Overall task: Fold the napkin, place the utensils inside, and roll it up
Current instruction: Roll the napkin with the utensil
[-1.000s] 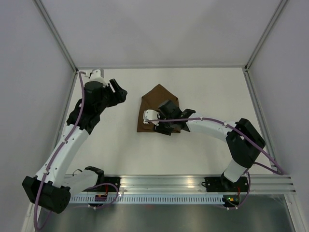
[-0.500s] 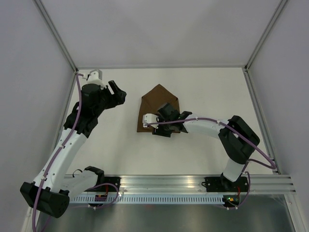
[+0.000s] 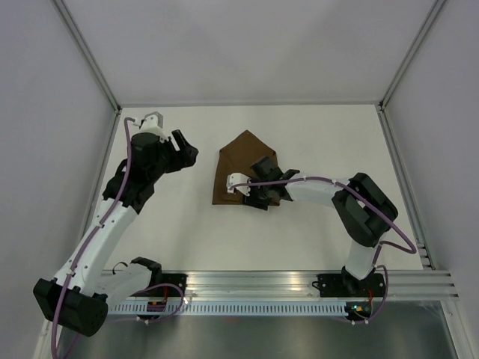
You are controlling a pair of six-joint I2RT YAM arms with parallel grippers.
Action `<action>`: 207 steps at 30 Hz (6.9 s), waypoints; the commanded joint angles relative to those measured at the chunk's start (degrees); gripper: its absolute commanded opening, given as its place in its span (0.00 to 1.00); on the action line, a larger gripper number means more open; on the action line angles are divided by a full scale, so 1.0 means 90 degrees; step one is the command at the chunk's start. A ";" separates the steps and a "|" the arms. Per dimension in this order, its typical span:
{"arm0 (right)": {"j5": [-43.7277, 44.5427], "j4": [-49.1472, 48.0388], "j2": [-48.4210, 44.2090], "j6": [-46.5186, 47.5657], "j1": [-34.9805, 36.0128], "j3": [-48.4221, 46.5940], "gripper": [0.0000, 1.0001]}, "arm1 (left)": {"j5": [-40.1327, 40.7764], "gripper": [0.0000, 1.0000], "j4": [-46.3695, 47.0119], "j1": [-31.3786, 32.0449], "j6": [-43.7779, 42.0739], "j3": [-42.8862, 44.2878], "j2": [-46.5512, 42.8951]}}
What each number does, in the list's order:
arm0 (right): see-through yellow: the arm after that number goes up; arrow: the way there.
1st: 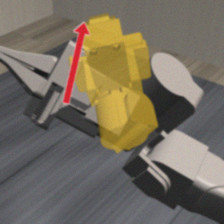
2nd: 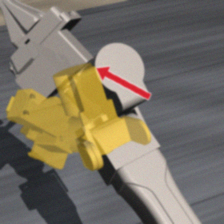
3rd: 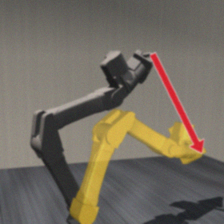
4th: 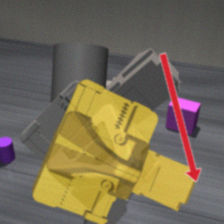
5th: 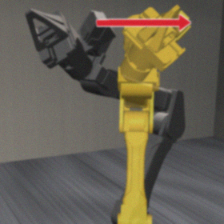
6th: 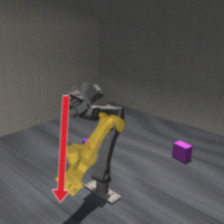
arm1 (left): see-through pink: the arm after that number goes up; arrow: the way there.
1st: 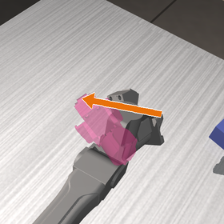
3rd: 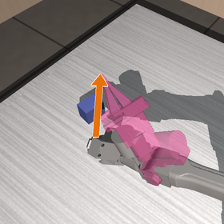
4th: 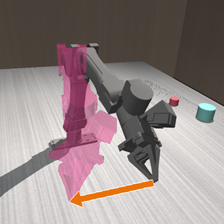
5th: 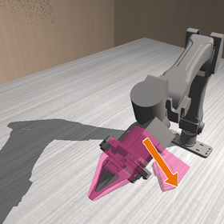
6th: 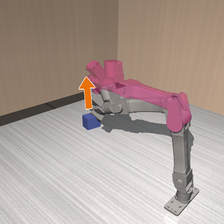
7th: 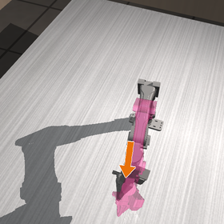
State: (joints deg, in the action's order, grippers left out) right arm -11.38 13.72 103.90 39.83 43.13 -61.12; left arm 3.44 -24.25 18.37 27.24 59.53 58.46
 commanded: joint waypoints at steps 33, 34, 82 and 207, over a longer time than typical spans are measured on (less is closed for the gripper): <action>-0.0328 0.1337 0.1161 0.0056 0.0002 -0.0953 0.45 | -0.0842 0.72 0.0790 0.0058 -0.0146 -0.1174 0.0009; -0.0328 0.1357 0.1190 0.0027 0.0012 -0.0972 0.43 | -0.0841 0.72 0.0839 0.0068 -0.0146 -0.1242 -0.0011; -0.1382 0.4648 0.2362 0.1609 -0.1541 -0.2007 0.07 | -0.1115 0.69 0.7527 0.2615 -0.3016 -0.5100 -0.0511; -0.3631 0.1312 -0.3408 0.1902 -0.3878 0.1946 0.68 | -0.5314 0.02 -0.2090 0.2754 -0.5400 0.3708 0.8328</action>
State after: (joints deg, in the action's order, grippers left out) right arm -46.48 32.45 76.12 52.29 3.81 -48.10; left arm -44.71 -36.12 42.76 -22.96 93.19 128.09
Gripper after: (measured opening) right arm 0.684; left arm 0.056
